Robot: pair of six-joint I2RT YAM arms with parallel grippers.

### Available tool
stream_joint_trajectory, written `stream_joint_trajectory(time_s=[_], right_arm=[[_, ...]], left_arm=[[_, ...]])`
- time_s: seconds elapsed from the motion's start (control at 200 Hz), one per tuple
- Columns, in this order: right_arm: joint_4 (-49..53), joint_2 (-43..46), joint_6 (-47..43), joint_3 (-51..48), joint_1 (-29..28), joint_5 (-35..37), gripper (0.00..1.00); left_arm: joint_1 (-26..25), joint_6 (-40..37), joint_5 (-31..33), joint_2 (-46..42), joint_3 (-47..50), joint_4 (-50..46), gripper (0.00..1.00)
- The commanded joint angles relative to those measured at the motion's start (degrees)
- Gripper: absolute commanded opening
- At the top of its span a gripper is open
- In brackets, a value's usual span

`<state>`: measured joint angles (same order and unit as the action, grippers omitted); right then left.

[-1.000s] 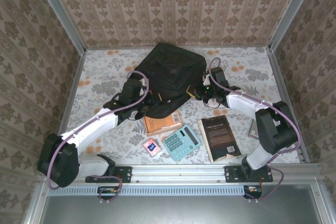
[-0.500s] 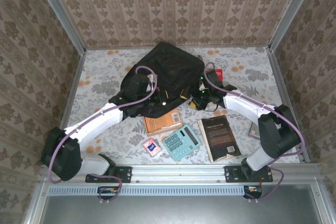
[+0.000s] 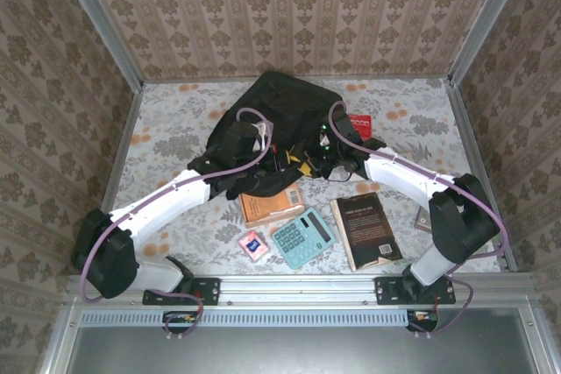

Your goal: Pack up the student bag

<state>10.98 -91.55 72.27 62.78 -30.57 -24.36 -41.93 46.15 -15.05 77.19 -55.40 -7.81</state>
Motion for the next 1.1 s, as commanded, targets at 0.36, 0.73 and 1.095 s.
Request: stream_joint_trajectory(time_s=[0.36, 0.73, 1.095], right_arm=[[6.44, -3.25, -0.84, 1.41, -0.24, 2.85, 0.22], [11.83, -2.58, -4.81, 1.74, 1.85, 5.67, 0.03], [13.60, -2.64, -7.96, 2.09, 3.23, 6.43, 0.02]], left_arm=[[-0.49, -2.10, 1.70, -3.24, -0.34, -0.04, 0.00], [2.32, -4.33, 5.99, -9.53, 2.33, -5.08, 0.00], [5.57, -4.18, 7.19, -14.71, 6.24, -6.83, 0.00]])
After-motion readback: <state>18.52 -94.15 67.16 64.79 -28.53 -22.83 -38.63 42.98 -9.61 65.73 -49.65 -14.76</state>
